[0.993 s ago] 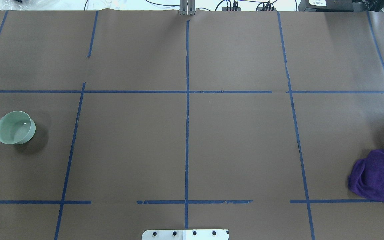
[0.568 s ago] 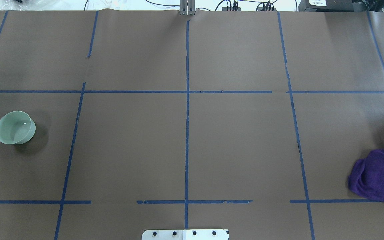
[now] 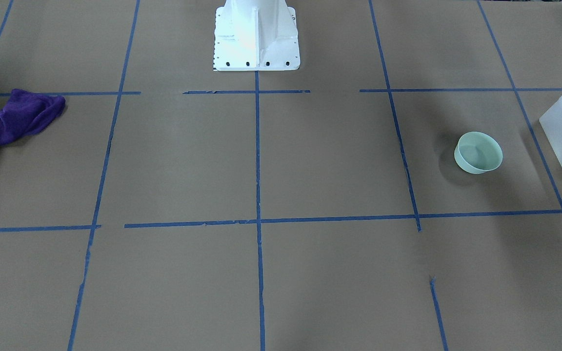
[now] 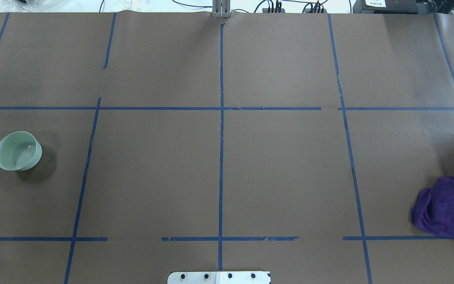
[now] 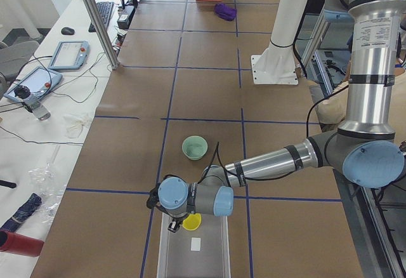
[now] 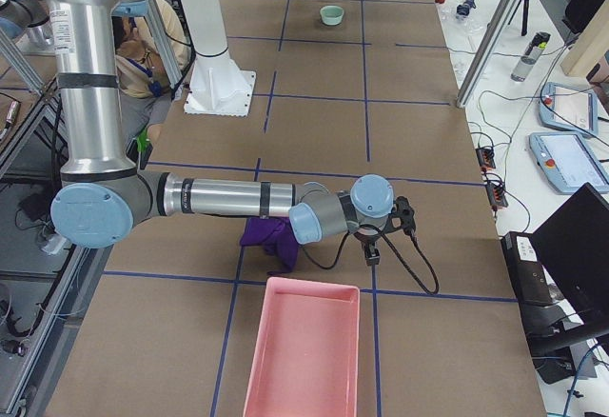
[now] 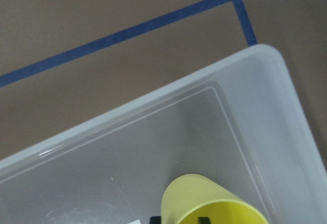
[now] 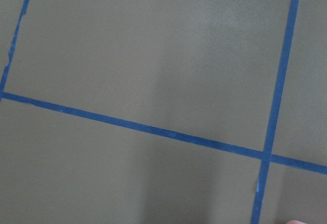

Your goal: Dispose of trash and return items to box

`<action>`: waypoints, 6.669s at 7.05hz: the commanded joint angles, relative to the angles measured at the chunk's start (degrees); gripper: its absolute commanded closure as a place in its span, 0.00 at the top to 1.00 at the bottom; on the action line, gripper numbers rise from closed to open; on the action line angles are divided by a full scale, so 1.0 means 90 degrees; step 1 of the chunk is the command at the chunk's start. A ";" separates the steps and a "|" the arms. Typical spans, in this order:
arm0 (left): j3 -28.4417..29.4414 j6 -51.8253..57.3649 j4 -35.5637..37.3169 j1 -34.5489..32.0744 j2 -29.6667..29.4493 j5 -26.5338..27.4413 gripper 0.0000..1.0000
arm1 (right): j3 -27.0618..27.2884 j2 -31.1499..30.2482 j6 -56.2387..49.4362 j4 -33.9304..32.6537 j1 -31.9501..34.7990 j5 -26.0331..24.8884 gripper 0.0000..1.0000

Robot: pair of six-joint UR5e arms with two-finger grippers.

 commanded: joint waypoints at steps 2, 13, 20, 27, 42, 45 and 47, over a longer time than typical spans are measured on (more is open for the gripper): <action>-0.1498 -0.0646 0.1310 -0.0413 -0.0142 0.0026 0.66 | 0.0602 -0.0575 0.3158 0.1752 -0.0628 0.0236 1.00; -0.2187 -0.2797 0.1666 -0.0013 -0.0621 -0.0567 0.71 | 0.1426 -0.2426 0.5562 0.2161 -0.3571 -0.1747 0.00; -0.2138 -0.5517 -0.0194 0.1811 -0.0572 0.0071 0.73 | 0.3477 -0.2320 0.3880 0.0057 -0.0288 -0.0372 0.00; -0.2021 -0.5766 -0.0472 0.2077 -0.0591 0.0075 0.73 | 0.0402 0.0631 -0.3481 -0.4578 0.2591 -0.1581 0.00; -0.1905 -0.5755 -0.2422 0.3014 0.0502 0.1097 0.88 | 0.0957 -0.0150 -0.0270 -0.2019 0.0806 -0.0848 1.00; -0.1574 -0.5756 -0.2512 0.3296 0.0649 0.0768 0.88 | 0.1113 -0.0151 -0.0249 -0.2029 0.0736 -0.0829 1.00; -0.1398 -0.5766 -0.2503 0.3472 0.0542 0.0788 0.88 | 0.1113 -0.0160 -0.0249 -0.2029 0.0717 -0.0829 1.00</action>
